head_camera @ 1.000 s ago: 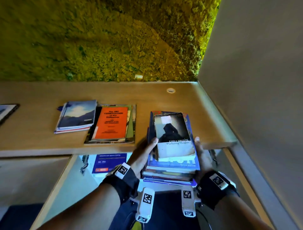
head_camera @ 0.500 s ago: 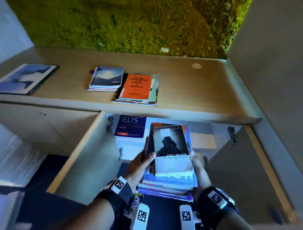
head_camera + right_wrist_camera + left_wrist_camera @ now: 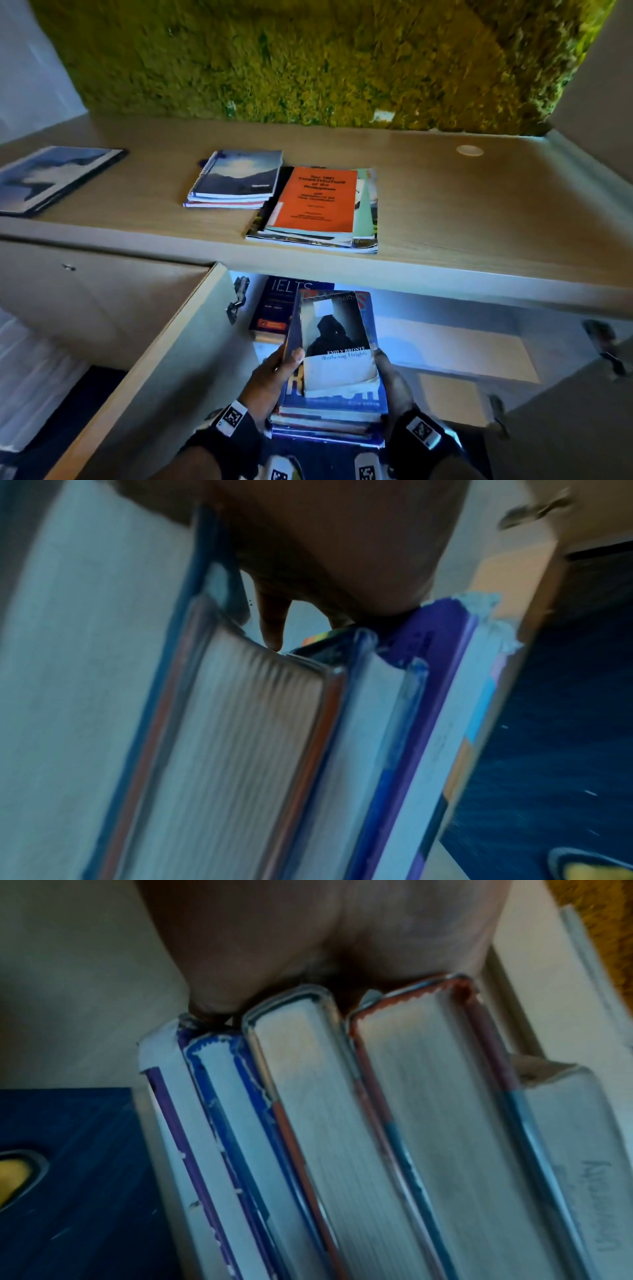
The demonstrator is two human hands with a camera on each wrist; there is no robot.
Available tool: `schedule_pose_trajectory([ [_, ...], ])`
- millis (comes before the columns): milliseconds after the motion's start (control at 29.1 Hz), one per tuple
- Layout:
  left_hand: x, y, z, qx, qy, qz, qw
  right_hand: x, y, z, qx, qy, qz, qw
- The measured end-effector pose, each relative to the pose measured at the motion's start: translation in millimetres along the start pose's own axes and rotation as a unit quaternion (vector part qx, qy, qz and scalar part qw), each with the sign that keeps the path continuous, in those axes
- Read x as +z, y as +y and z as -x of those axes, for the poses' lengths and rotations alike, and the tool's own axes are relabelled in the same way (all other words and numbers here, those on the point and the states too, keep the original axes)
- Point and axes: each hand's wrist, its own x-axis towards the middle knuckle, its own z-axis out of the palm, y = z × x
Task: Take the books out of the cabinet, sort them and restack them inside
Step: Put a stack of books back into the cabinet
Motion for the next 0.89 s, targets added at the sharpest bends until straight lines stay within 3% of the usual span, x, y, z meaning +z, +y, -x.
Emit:
schedule_pose_trajectory([
  [103, -16.8, 1.7, -66.9, 0.034, 0.045, 0.035, 0.998, 25.7, -27.9, -43.2, -0.039, 0.033, 0.038, 0.998],
  [206, -33.7, 2.0, -126.4, 0.042, 0.039, 0.042, 0.997, 39.2, -49.3, -94.7, -0.072, 0.047, 0.058, 0.995],
  [412, -51.9, -7.2, -204.6, 0.07, 0.077, 0.067, 0.992, 44.2, -68.8, -203.2, -0.125, -0.05, 0.08, 0.988],
  [618, -59.5, -19.8, -237.8, 0.086, 0.115, 0.099, 0.985, 48.5, -65.1, -245.5, -0.169, -0.067, 0.079, 0.98],
  [824, -60.1, -27.8, -229.8, 0.07, 0.258, 0.082, 0.96, 38.5, -56.5, -264.3, -0.176, -0.067, 0.051, 0.981],
  [893, -51.0, -43.6, -220.2, 0.098, 0.292, 0.081, 0.948, 42.1, -61.4, -247.9, -0.159, -0.088, 0.046, 0.982],
])
